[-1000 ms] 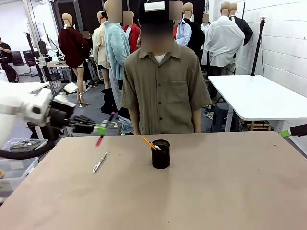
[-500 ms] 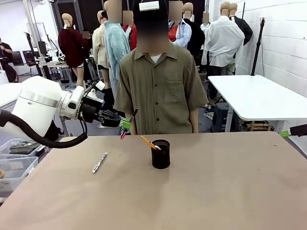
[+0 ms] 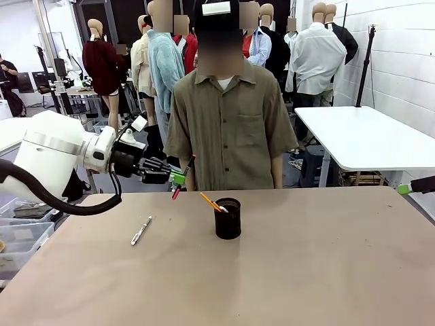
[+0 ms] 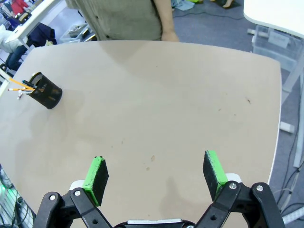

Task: Place the pens into the pen holder.
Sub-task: Pick up a writing instrument from the table and place it into the Pen holder.

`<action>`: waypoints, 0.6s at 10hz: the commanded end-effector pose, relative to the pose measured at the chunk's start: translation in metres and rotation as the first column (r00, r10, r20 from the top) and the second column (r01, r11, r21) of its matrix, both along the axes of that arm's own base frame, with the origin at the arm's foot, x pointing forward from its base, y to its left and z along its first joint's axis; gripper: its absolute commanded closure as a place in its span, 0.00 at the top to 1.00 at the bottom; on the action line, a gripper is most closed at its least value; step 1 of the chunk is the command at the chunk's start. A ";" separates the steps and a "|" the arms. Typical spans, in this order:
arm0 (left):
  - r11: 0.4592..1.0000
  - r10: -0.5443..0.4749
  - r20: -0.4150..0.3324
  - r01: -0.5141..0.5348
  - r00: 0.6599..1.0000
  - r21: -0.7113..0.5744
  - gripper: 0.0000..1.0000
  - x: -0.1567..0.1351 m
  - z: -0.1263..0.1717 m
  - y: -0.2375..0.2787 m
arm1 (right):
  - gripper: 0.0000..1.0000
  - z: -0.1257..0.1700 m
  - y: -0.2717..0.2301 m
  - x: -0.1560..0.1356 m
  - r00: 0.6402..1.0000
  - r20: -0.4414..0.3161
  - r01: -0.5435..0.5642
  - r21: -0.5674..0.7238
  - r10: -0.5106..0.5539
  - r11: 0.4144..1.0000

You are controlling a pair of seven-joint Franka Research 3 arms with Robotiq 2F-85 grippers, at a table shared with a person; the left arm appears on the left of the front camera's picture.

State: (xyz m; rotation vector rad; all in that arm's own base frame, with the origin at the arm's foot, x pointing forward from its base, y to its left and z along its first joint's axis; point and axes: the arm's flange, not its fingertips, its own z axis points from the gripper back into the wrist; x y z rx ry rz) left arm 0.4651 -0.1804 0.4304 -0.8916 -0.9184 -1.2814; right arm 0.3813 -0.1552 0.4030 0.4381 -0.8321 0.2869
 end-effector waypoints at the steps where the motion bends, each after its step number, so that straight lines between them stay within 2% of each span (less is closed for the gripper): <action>1: 0.988 -0.104 0.063 0.111 0.993 -0.106 0.00 0.014 -0.021 -0.008 | 1.00 -0.002 -0.001 0.000 1.000 -0.007 -0.003 -0.013 0.003 1.000; 3: 0.974 -0.172 0.132 0.189 0.976 -0.124 0.00 0.026 -0.026 -0.021 | 1.00 -0.002 -0.001 0.000 1.000 -0.007 -0.003 -0.013 0.003 1.000; 5: 0.938 -0.267 0.161 0.294 0.950 -0.184 0.00 0.047 -0.036 -0.043 | 1.00 -0.002 -0.001 0.000 1.000 -0.007 -0.003 -0.013 0.003 1.000; 6: 0.924 -0.284 0.202 0.324 0.937 -0.203 0.00 0.056 -0.039 -0.054 | 1.00 -0.002 -0.001 0.000 1.000 -0.007 -0.003 -0.013 0.003 1.000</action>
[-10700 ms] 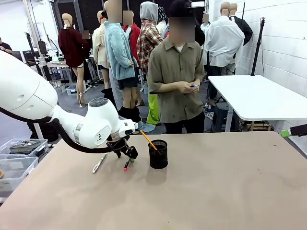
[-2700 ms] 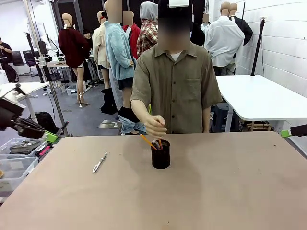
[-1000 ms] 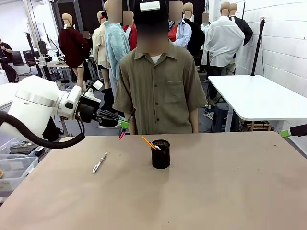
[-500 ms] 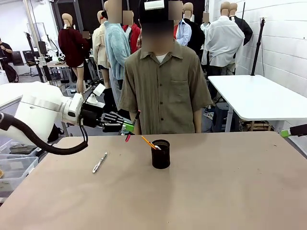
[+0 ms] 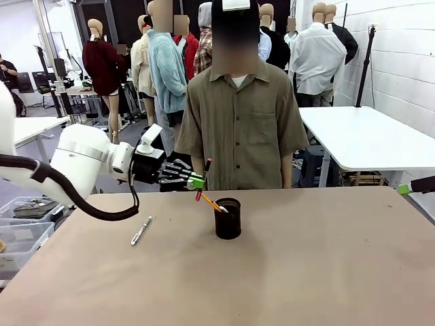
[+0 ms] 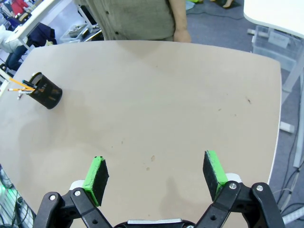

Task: Place the pens into the pen holder.
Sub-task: Pick up a writing instrument from the table and place it into the Pen holder.

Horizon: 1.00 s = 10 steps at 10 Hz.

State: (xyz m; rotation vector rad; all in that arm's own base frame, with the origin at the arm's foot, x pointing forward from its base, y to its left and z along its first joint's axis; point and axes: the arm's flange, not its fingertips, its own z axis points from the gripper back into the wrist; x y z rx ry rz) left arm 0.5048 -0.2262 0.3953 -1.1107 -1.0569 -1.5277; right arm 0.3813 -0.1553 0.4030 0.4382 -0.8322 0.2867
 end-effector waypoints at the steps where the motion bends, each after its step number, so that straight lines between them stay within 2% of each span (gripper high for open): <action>1: 0.995 -0.044 0.051 0.048 0.998 -0.088 0.00 0.026 -0.006 -0.015 | 1.00 -0.002 -0.001 0.000 1.000 -0.008 -0.004 -0.013 0.003 1.000; 2: 0.995 -0.023 0.080 0.030 0.997 -0.096 0.00 0.035 -0.009 -0.020 | 1.00 -0.002 -0.001 0.000 1.000 -0.008 -0.004 -0.013 0.003 1.000; 6: 0.988 -0.075 0.058 0.082 0.995 -0.129 0.00 0.061 -0.027 -0.040 | 1.00 -0.002 -0.001 0.000 1.000 -0.008 -0.004 -0.013 0.003 1.000; 10: 0.985 -0.124 0.014 0.125 0.992 -0.118 0.00 0.070 -0.046 -0.059 | 1.00 -0.002 -0.001 0.000 1.000 -0.008 -0.004 -0.013 0.003 1.000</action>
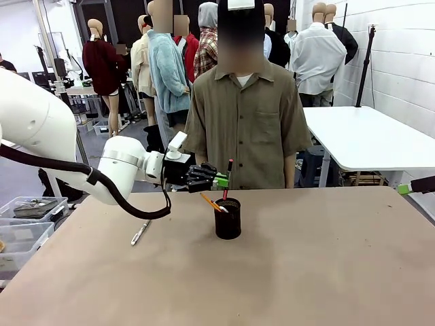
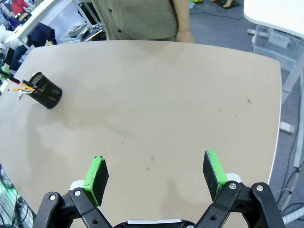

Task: Place the pens into the pen holder.
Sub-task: Pick up a writing instrument from the table and place it into the Pen holder.

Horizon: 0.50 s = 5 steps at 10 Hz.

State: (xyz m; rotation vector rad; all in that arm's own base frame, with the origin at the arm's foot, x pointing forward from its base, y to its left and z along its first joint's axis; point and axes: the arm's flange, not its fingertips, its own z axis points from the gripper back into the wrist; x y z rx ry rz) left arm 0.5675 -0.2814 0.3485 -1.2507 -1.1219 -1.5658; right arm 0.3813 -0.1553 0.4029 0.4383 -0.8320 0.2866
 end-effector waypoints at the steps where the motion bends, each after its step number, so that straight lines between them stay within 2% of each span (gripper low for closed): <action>1: 0.999 -0.033 -0.024 0.033 0.999 0.002 0.00 0.008 -0.004 -0.007 | 1.00 -0.002 -0.001 0.000 1.000 -0.007 -0.003 -0.013 0.003 1.000; 5: 0.998 -0.048 -0.050 0.050 0.998 0.038 0.00 0.015 -0.014 -0.010 | 1.00 -0.002 -0.001 0.000 1.000 -0.007 -0.003 -0.013 0.003 1.000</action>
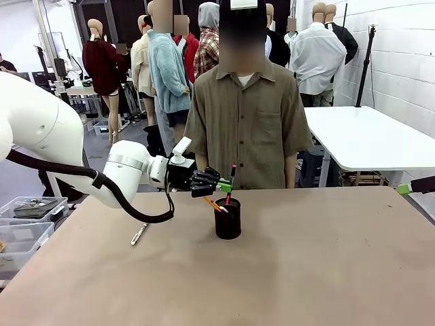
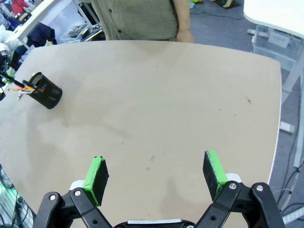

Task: Place the pens into the pen holder.
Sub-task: Pick up a writing instrument from the table and place it into the Pen holder.

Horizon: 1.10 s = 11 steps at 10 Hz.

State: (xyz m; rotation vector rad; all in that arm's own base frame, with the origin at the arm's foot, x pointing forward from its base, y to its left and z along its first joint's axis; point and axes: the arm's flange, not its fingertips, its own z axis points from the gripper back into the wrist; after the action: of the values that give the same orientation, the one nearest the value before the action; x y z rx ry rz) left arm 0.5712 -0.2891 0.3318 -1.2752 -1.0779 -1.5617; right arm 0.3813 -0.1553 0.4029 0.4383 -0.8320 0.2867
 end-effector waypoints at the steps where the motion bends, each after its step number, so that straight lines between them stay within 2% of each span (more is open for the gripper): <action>1: 1.000 -0.019 -0.018 0.020 1.000 0.019 0.00 0.015 0.001 -0.002 | 1.00 -0.002 -0.001 0.000 1.000 -0.007 -0.003 -0.013 0.003 1.000; 2: 1.000 -0.017 -0.030 0.018 0.999 0.024 0.00 0.019 0.001 -0.004 | 1.00 -0.002 -0.001 0.000 1.000 -0.007 -0.003 -0.013 0.003 1.000; 3: 0.999 -0.016 -0.038 0.017 0.999 0.029 0.14 0.020 0.000 -0.006 | 1.00 -0.002 -0.001 0.000 1.000 -0.007 -0.003 -0.013 0.003 1.000; 7: 0.999 -0.022 -0.041 0.023 0.999 0.030 0.93 0.018 0.001 -0.006 | 1.00 -0.002 -0.001 0.000 1.000 -0.007 -0.003 -0.013 0.003 1.000; 8: 0.999 -0.024 -0.043 0.025 0.999 0.028 1.00 0.016 0.002 -0.005 | 1.00 -0.002 -0.001 0.000 1.000 -0.007 -0.003 -0.013 0.003 1.000; 10: 0.999 -0.006 -0.025 0.007 1.000 0.042 1.00 0.000 0.012 0.001 | 1.00 -0.002 -0.001 0.000 1.000 -0.007 -0.003 -0.013 0.003 1.000; 11: 0.996 0.051 -0.016 -0.049 0.999 0.077 1.00 -0.013 0.024 0.010 | 1.00 -0.002 -0.001 0.000 1.000 -0.007 -0.003 -0.013 0.003 1.000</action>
State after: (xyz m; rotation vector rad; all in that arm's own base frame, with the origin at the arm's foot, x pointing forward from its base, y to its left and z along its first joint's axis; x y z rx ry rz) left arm 0.5787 -0.2895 0.3410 -1.2620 -1.0473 -1.5475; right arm 0.3814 -0.1552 0.4028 0.4385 -0.8318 0.2867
